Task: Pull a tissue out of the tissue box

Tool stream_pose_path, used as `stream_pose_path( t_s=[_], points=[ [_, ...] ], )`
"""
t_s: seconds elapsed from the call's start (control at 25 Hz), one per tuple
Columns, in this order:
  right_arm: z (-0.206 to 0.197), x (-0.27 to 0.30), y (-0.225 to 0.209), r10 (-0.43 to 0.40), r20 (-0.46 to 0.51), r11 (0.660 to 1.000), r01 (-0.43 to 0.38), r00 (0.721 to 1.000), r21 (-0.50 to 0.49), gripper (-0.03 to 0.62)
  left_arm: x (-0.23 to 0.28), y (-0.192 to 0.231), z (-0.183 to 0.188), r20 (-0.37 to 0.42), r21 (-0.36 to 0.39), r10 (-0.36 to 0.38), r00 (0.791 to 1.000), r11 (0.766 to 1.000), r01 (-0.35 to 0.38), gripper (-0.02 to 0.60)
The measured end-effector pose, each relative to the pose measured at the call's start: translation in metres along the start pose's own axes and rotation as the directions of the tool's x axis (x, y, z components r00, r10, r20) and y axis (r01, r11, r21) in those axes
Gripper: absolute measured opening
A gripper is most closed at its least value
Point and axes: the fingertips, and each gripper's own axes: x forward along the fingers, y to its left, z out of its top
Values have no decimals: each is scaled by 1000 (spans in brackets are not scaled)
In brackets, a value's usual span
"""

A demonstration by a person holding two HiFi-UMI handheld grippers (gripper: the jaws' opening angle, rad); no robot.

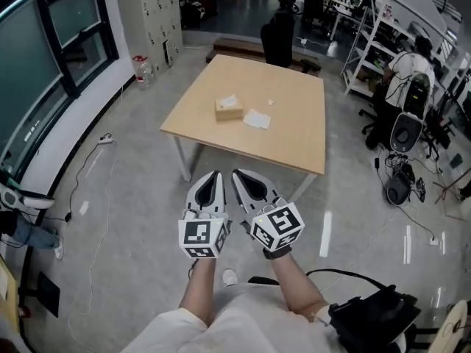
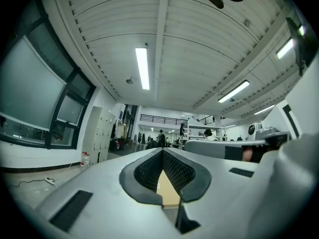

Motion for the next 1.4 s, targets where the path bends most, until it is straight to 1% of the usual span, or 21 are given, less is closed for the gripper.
stream_pose_path(
  t_s=[0.16, 0.28, 0.36, 0.48, 0.56, 0.64, 0.72, 0.84, 0.92, 1.0, 1.16, 1.4],
  points=[
    [-12, 19, -18, -7, -27, 1000, 7, 1000, 0, -5, 30, 15, -16, -22, -31, -6, 1000, 999, 5, 0],
    [-20, 30, -43, -22, -41, 999, 24, 999, 28, -5, 53, 25, -30, -48, -45, -7, 999, 999, 5, 0],
    [-23, 41, -62, -22, -34, 998, 24, 999, 59, -5, 72, 29, -37, -55, -42, -11, 998, 999, 8, 0],
    [-22, 65, -93, -7, 1, 993, 7, 1000, 120, -5, 107, 39, -43, -55, -24, -11, 998, 1000, 9, 0],
    [-18, 87, -115, 3, 20, 992, -5, 1000, 128, -5, 136, 50, -40, -49, -10, -10, 999, 1000, 10, 0],
    [-11, 113, -139, 14, 33, 992, -18, 999, 124, -5, 168, 60, -34, -39, 9, -9, 999, 1000, 9, 0],
    [-4, 140, -167, 24, 52, 991, -31, 998, 132, -5, 201, 67, -27, -32, 43, -13, 999, 999, 14, 0],
    [17, 175, -205, 58, 99, 986, -72, 993, 149, -5, 249, 70, -11, -6, 138, -18, 1000, 990, 19, 0],
    [29, 194, -225, 77, 122, 985, -94, 990, 142, -5, 276, 74, -1, 18, 175, -14, 1000, 984, 11, 0],
    [33, 209, -246, 85, 125, 985, -102, 989, 138, -5, 304, 79, 1, 22, 169, -18, 1000, 986, 14, 0],
    [22, 236, -292, 74, 90, 985, -87, 993, 148, -5, 357, 86, -12, 1, 134, -24, 1000, 991, 23, 0],
    [7, 264, -341, 56, 48, 989, -62, 997, 137, -5, 409, 100, -30, -33, 113, -5, 999, 994, 9, 0]
  ],
)
